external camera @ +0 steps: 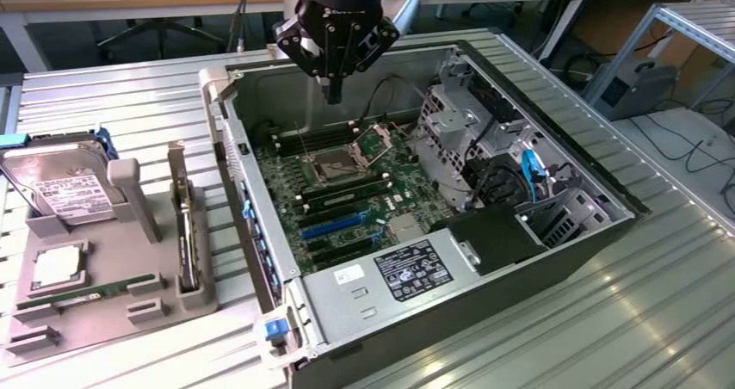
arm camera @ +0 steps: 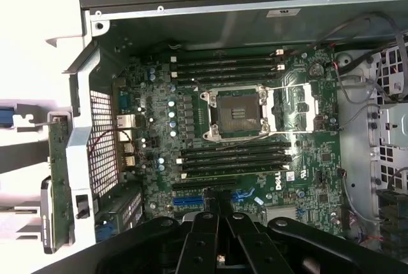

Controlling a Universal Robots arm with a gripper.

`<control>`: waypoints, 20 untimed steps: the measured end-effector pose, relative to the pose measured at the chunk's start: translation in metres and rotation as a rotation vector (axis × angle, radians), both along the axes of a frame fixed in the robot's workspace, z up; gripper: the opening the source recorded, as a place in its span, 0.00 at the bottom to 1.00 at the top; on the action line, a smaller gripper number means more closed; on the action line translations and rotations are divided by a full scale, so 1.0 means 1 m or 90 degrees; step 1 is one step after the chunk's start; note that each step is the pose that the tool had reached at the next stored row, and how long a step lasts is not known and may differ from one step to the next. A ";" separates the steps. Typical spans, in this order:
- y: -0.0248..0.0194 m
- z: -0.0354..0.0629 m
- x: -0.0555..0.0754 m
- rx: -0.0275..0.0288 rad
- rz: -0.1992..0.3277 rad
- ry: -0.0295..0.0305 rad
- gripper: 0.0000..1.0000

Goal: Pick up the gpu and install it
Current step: 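Reach for the gpu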

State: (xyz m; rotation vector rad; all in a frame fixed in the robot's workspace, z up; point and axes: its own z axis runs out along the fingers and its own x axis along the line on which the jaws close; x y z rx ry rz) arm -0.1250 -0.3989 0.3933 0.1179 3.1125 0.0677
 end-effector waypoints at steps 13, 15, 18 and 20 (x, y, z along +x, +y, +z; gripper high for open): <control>0.0000 0.0000 -0.008 0.0000 0.000 0.0000 0.11; 0.0000 0.0000 -0.010 0.0000 0.000 0.0000 0.11; 0.0000 0.0000 -0.012 0.0000 0.000 0.0000 0.11; 0.0000 0.0000 -0.013 0.0000 0.000 0.0000 0.11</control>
